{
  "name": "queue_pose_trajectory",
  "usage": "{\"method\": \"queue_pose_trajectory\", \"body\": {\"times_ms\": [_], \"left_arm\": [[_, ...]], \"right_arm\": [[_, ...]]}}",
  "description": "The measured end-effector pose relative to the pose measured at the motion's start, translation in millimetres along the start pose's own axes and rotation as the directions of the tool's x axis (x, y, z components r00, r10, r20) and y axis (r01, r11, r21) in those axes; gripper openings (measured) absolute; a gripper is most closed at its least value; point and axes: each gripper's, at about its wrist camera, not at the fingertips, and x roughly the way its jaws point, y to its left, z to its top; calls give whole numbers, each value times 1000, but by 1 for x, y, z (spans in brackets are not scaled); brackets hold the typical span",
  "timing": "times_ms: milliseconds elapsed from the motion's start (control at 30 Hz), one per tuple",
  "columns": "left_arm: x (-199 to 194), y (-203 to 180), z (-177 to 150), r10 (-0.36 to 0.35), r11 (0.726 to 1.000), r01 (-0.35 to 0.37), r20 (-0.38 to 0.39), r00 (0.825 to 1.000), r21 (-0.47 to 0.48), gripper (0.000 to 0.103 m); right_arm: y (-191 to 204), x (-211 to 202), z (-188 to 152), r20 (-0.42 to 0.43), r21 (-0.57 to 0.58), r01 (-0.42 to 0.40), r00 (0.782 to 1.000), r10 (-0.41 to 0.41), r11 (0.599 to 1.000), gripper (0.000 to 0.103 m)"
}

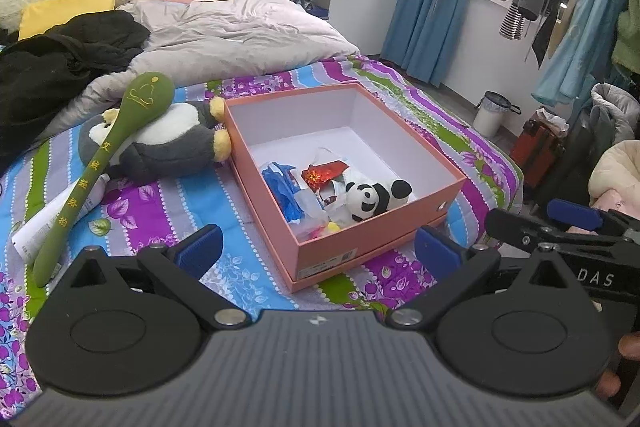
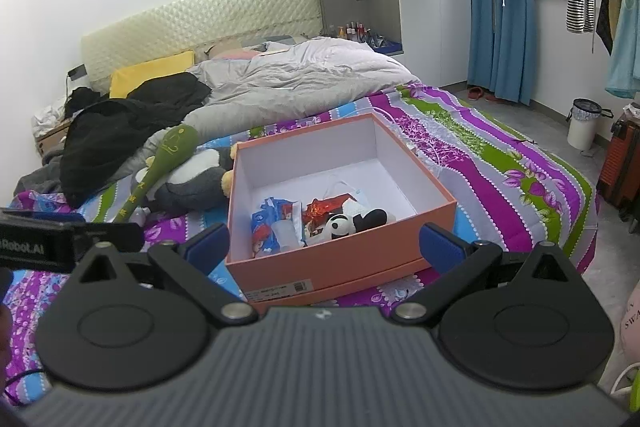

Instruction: Organize soft objects

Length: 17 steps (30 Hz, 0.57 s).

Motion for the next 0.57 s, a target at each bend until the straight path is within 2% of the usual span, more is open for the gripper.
{"method": "queue_pose_trajectory", "body": {"times_ms": [567], "left_arm": [[-3, 6, 0, -4, 1000, 5, 13, 1000, -27, 103]], "right_arm": [[1, 2, -1, -4, -1, -7, 1000, 7, 1000, 103]]}}
